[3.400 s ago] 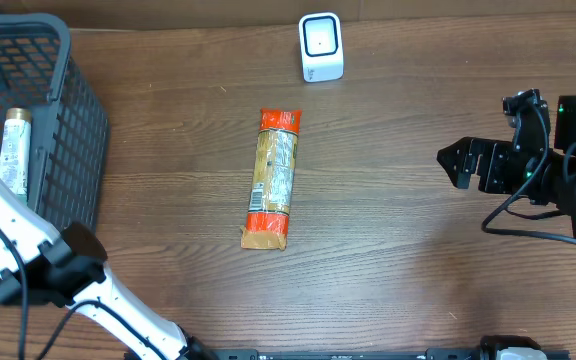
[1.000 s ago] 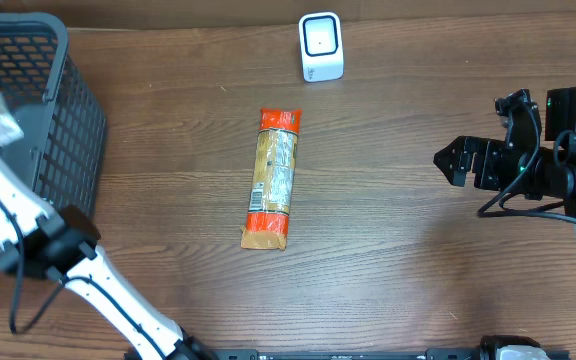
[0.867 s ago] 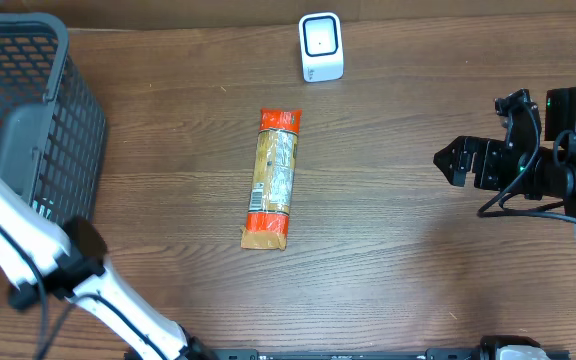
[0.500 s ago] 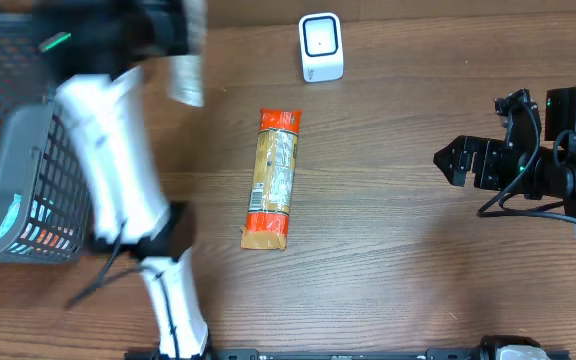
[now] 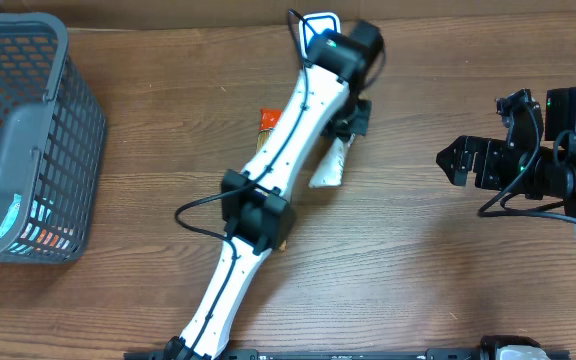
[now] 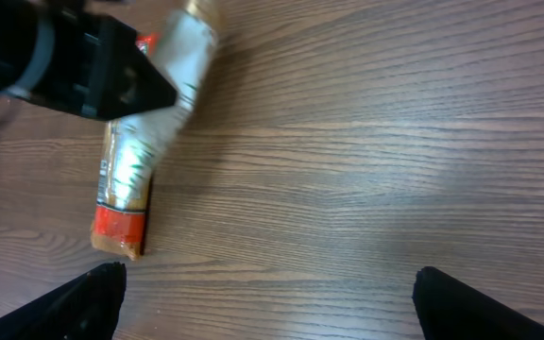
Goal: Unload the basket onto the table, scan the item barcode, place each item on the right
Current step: 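Carry the white tube out and set it right of the spaghetti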
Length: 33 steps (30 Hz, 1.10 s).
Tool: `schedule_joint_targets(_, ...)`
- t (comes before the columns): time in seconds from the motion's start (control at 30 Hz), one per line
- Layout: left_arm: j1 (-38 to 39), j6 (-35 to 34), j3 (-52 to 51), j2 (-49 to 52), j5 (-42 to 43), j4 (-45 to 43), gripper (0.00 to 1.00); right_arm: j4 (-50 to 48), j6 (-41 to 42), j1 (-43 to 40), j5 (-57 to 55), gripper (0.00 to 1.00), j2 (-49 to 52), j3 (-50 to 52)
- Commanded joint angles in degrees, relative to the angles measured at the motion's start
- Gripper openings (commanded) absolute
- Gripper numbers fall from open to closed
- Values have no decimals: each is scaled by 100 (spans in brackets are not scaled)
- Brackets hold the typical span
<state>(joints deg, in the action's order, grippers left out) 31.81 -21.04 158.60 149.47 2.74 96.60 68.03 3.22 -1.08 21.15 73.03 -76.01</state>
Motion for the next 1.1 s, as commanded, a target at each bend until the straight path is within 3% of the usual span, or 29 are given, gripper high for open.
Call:
schedule_joint_targets(0.0,160,-1108,-181,203,-339,22,4,-35,-9,4,-59,100,-20,-122)
schedule_joint_targets(0.23,455,-1578,-710,203,-468,22,4,-22,-9,4,-57,100,-20,-122)
schedule_joint_targets(0.3,487,-1578,-837,203,-463,22,10,-20,-9,4,-57,100,-20,-122)
schedule_joint_targets(0.33,498,-1580,-881,203,-463,20,18,-20,-9,4,-57,100,-20,-122)
schedule_joint_targets(0.37,509,-1578,-927,203,-466,-4,45,-20,-9,4,-57,100,-20,-122)
schedule_joint_targets(0.4,509,-1545,-942,203,-468,-24,80,-20,-9,4,-57,100,-20,-122)
schedule_joint_targets(0.43,507,-1434,-942,203,-468,-63,100,-20,-9,4,-57,100,-20,-122)
schedule_joint_targets(0.6,367,-890,-575,20,-925,-37,100,-42,-9,4,-57,100,-20,-122)
schedule_joint_targets(0.8,-291,-280,1001,-944,-1235,-39,100,-111,-9,4,-55,100,-20,-122)
schedule_joint_targets(0.9,-944,85,1679,-1617,-1235,-35,100,-109,-9,4,-55,100,-20,-122)
schedule_joint_targets(1.07,-2524,461,1923,-2688,-1233,20,100,-109,-11,4,-57,100,-20,-122)
